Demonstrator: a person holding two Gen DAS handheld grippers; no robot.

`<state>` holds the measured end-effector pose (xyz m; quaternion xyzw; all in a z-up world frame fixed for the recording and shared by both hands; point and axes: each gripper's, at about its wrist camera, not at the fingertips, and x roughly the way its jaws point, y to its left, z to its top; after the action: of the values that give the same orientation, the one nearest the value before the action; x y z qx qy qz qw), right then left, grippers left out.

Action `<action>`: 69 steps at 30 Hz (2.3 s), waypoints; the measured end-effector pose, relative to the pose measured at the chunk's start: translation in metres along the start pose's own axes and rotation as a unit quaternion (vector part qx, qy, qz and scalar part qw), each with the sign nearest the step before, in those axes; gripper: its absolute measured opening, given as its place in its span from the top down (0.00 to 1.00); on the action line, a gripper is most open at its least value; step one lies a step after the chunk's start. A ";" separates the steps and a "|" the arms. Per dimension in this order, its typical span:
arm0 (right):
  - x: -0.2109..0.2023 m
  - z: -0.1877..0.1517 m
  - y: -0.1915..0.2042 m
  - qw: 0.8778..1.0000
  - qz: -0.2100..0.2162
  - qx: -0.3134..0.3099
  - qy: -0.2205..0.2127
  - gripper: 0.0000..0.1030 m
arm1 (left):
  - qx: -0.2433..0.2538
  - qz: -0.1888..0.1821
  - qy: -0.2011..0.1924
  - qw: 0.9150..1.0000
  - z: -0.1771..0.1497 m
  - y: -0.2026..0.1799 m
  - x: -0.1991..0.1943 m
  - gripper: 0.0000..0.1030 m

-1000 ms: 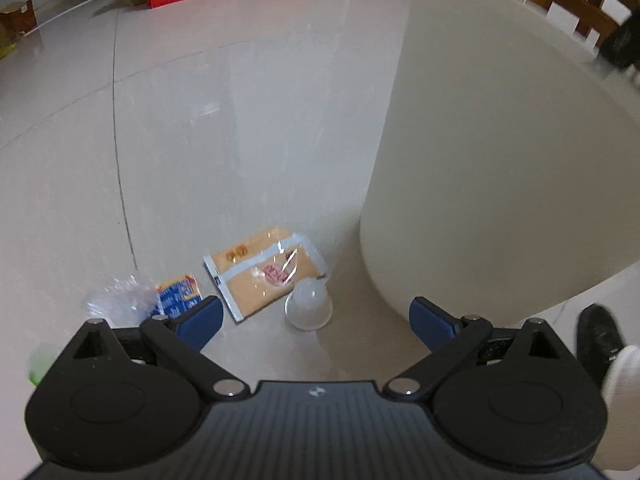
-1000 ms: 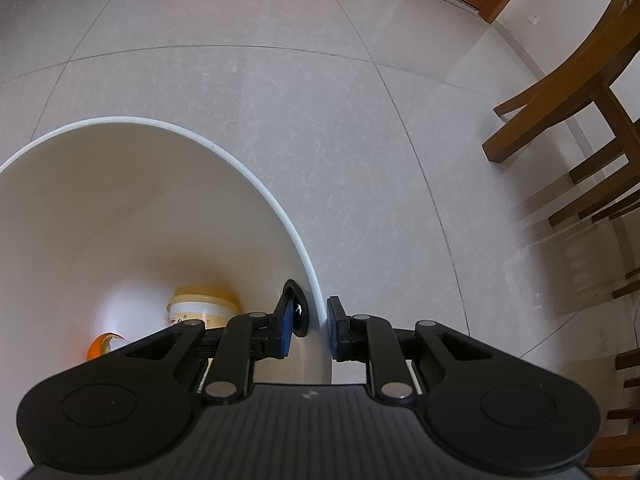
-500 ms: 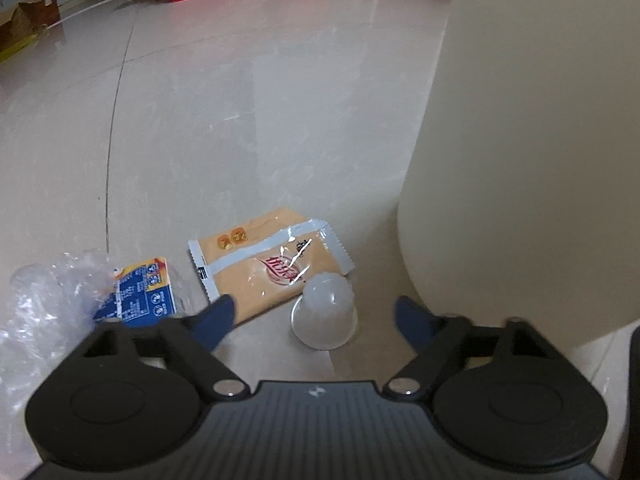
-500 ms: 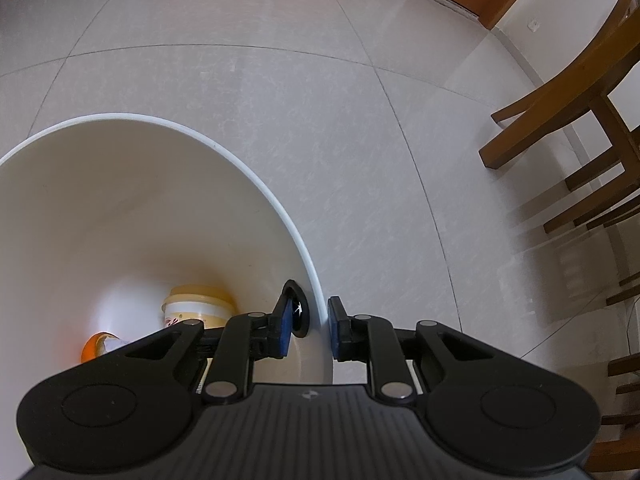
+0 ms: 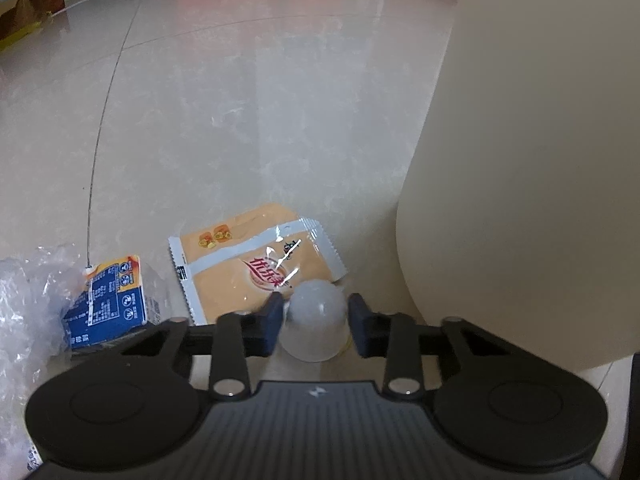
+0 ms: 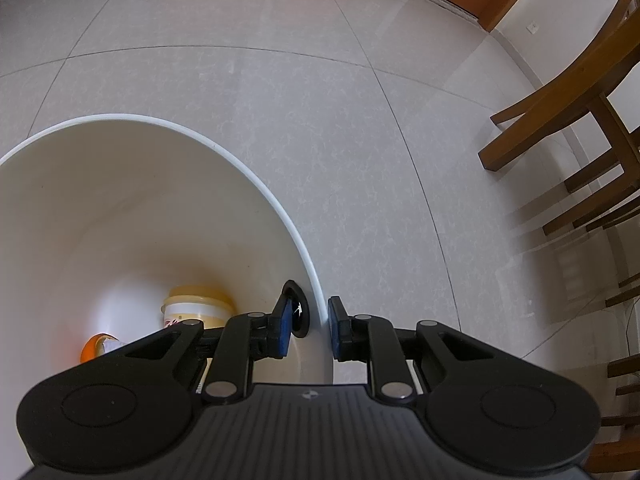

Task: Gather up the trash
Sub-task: 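Lower the left tool onto the small clear plastic cup and grasp it, then carry the clear cup over the bin and open the left tool, then lower the left tool onto the clear plastic bag and grasp it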

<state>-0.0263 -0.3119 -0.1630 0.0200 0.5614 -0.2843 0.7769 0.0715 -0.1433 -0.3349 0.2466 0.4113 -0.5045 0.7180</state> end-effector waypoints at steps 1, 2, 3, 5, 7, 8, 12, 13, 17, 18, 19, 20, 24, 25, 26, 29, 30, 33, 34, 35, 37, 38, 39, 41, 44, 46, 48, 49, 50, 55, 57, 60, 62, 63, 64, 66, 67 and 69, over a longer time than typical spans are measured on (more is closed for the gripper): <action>0.000 0.000 0.000 1.000 0.000 0.000 0.000 0.78 | 0.001 0.001 0.000 1.000 0.000 -0.001 0.001 0.69; 0.000 0.000 0.000 1.000 0.000 0.000 0.000 0.78 | 0.003 0.003 0.000 1.000 0.001 -0.002 0.000 0.69; 0.001 0.000 -0.001 1.000 0.000 -0.001 0.000 0.78 | 0.005 0.003 -0.001 1.000 0.000 -0.008 0.000 0.69; 0.001 0.000 -0.001 1.000 0.000 0.001 0.000 0.78 | 0.004 0.006 -0.001 1.000 -0.002 -0.015 0.004 0.69; 0.001 0.001 -0.001 1.000 -0.001 0.001 0.000 0.78 | 0.001 0.003 0.003 1.000 0.000 -0.017 0.001 0.69; 0.001 0.001 -0.001 1.000 0.000 0.001 0.000 0.78 | 0.003 0.004 0.007 1.000 0.001 -0.018 -0.002 0.69; 0.000 0.001 0.001 1.000 0.000 0.002 0.001 0.78 | 0.027 0.003 0.019 0.999 0.011 -0.021 -0.026 0.69; 0.000 0.001 0.001 1.000 0.001 0.002 0.001 0.78 | 0.033 -0.001 0.022 0.999 0.013 -0.021 -0.033 0.69; 0.000 0.002 0.000 1.000 0.002 0.003 0.002 0.78 | 0.067 -0.008 0.034 0.997 0.027 -0.025 -0.074 0.69; 0.000 0.002 -0.001 1.000 0.002 0.003 0.002 0.78 | 0.072 -0.012 0.037 0.997 0.030 -0.026 -0.085 0.69; 0.000 0.002 -0.001 1.000 0.002 0.006 0.002 0.79 | 0.078 -0.016 0.041 0.996 0.035 -0.028 -0.098 0.69; 0.000 0.002 -0.001 1.000 0.003 0.008 0.003 0.79 | 0.086 -0.021 0.045 0.995 0.041 -0.026 -0.110 0.69; 0.000 0.003 -0.002 1.000 0.004 0.017 0.006 0.78 | 0.118 -0.041 0.044 0.991 0.070 -0.039 -0.173 0.69; 0.000 0.003 -0.002 1.000 0.004 0.017 0.006 0.78 | 0.123 -0.050 0.040 0.990 0.077 -0.044 -0.188 0.69; 0.000 0.002 -0.002 1.000 0.004 0.017 0.006 0.78 | 0.129 -0.058 0.035 0.989 0.087 -0.050 -0.205 0.69; 0.000 0.001 -0.001 1.000 0.003 0.016 0.005 0.78 | 0.138 -0.079 0.021 0.987 0.114 -0.066 -0.237 0.69; 0.000 0.001 -0.001 1.000 0.003 0.017 0.005 0.78 | 0.142 -0.086 0.016 0.986 0.124 -0.071 -0.244 0.69; 0.000 0.001 -0.003 1.000 0.006 0.023 0.006 0.78 | 0.154 -0.106 -0.002 0.982 0.139 -0.091 -0.267 0.69; 0.001 0.001 -0.004 1.000 0.007 0.024 0.006 0.78 | 0.158 -0.113 -0.010 0.981 0.143 -0.095 -0.272 0.69; 0.001 0.001 -0.004 1.000 0.007 0.024 0.006 0.78 | 0.161 -0.122 -0.020 0.979 0.148 -0.102 -0.276 0.68; 0.000 0.002 -0.003 1.000 0.007 0.023 0.006 0.78 | 0.164 -0.137 -0.036 0.976 0.156 -0.111 -0.273 0.68; 0.000 0.002 -0.003 1.000 0.006 0.022 0.006 0.78 | 0.163 -0.143 -0.043 0.975 0.157 -0.115 -0.274 0.68; 0.001 0.002 -0.002 1.000 0.006 0.021 0.005 0.78 | 0.165 -0.150 -0.049 0.974 0.162 -0.116 -0.268 0.68; 0.000 0.002 -0.003 1.000 0.007 0.022 0.006 0.78 | 0.171 -0.156 -0.052 0.971 0.165 -0.125 -0.263 0.59; 0.001 0.002 -0.005 1.000 0.009 0.022 0.006 0.78 | 0.172 -0.147 -0.062 0.972 0.165 -0.130 -0.256 0.22; 0.001 0.002 -0.004 1.000 0.008 0.020 0.005 0.78 | 0.173 -0.142 -0.072 0.972 0.165 -0.132 -0.257 0.17; 0.001 0.002 -0.005 1.000 0.008 0.019 0.005 0.78 | 0.171 -0.141 -0.070 0.973 0.160 -0.127 -0.259 0.17; 0.002 0.002 -0.005 1.000 0.008 0.020 0.005 0.78 | 0.169 -0.141 -0.067 0.973 0.159 -0.122 -0.261 0.17; 0.002 0.002 -0.006 1.000 0.009 0.021 0.005 0.78 | 0.166 -0.140 -0.064 0.974 0.157 -0.117 -0.262 0.17; 0.003 0.001 -0.006 1.000 0.008 0.020 0.005 0.78 | 0.158 -0.117 -0.061 0.979 0.150 -0.098 -0.262 0.14; 0.003 0.001 -0.006 1.000 0.008 0.020 0.005 0.78 | 0.154 -0.101 -0.061 0.981 0.146 -0.090 -0.260 0.12; 0.003 0.001 -0.006 1.000 0.008 0.020 0.005 0.78 | 0.132 -0.097 -0.054 0.985 0.137 -0.073 -0.253 0.12; 0.003 0.000 -0.006 1.000 0.007 0.019 0.004 0.78 | 0.111 -0.093 -0.043 0.989 0.128 -0.060 -0.245 0.12; 0.003 0.000 -0.005 1.000 0.007 0.019 0.004 0.78 | 0.104 -0.088 -0.039 0.990 0.124 -0.054 -0.241 0.12; 0.003 0.000 -0.005 1.000 0.007 0.019 0.004 0.78 | 0.096 -0.078 -0.035 0.992 0.118 -0.048 -0.236 0.12; 0.002 0.000 -0.005 1.000 0.007 0.019 0.004 0.78 | 0.080 -0.062 -0.025 0.995 0.106 -0.036 -0.226 0.12; 0.002 0.000 -0.005 1.000 0.006 0.019 0.004 0.78 | 0.073 -0.056 -0.020 0.996 0.099 -0.029 -0.221 0.12; 0.002 0.000 -0.005 1.000 0.005 0.017 0.004 0.78 | 0.056 -0.043 -0.009 0.997 0.084 -0.017 -0.210 0.12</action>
<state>-0.0281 -0.3173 -0.1627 0.0373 0.5591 -0.2895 0.7760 0.0527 -0.1047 -0.1119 0.2639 0.3861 -0.5591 0.6846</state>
